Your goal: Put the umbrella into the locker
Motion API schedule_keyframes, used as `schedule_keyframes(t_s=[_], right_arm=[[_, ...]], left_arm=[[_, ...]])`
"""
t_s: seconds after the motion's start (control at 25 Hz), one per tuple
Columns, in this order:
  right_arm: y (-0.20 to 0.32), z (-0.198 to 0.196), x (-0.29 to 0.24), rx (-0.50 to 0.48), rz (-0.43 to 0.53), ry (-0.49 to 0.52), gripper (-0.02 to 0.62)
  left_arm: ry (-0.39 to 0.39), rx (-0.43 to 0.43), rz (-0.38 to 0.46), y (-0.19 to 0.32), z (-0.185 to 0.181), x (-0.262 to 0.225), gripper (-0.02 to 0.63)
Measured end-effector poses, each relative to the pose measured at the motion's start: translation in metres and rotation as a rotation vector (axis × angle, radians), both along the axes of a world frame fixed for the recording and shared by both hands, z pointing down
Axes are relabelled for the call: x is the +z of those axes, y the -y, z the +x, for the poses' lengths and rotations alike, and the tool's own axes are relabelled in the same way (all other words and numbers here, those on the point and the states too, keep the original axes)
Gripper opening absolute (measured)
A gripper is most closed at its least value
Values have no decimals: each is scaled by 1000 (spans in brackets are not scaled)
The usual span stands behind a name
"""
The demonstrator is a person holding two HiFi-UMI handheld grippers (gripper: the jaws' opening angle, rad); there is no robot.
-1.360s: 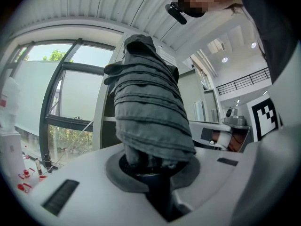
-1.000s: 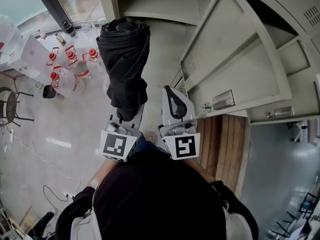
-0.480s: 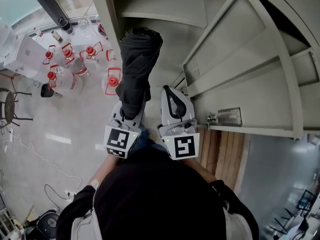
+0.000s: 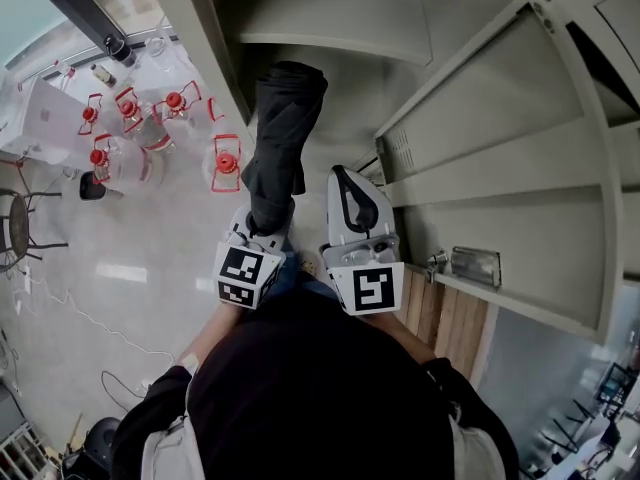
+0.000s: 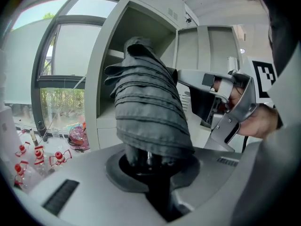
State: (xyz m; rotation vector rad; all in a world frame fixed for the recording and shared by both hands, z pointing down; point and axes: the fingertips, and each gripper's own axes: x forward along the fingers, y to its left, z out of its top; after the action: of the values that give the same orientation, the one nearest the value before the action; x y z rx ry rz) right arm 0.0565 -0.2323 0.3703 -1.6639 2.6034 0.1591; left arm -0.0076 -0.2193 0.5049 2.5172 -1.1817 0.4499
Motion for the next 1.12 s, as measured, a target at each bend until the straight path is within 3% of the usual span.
schedule_keyframes(t_s=[0.24,0.72,1.12], right_arm=[[29,-4,6,33,-24,-10,3],[72,1,5,115,-45,-23,3],[101,5,1,189,-28,-11,3]], left_arm=[[17,19,-113,27,-3,13,57],[-25,102,-284,70,11,15,60],[-145,156,-487,95,29,16,72]])
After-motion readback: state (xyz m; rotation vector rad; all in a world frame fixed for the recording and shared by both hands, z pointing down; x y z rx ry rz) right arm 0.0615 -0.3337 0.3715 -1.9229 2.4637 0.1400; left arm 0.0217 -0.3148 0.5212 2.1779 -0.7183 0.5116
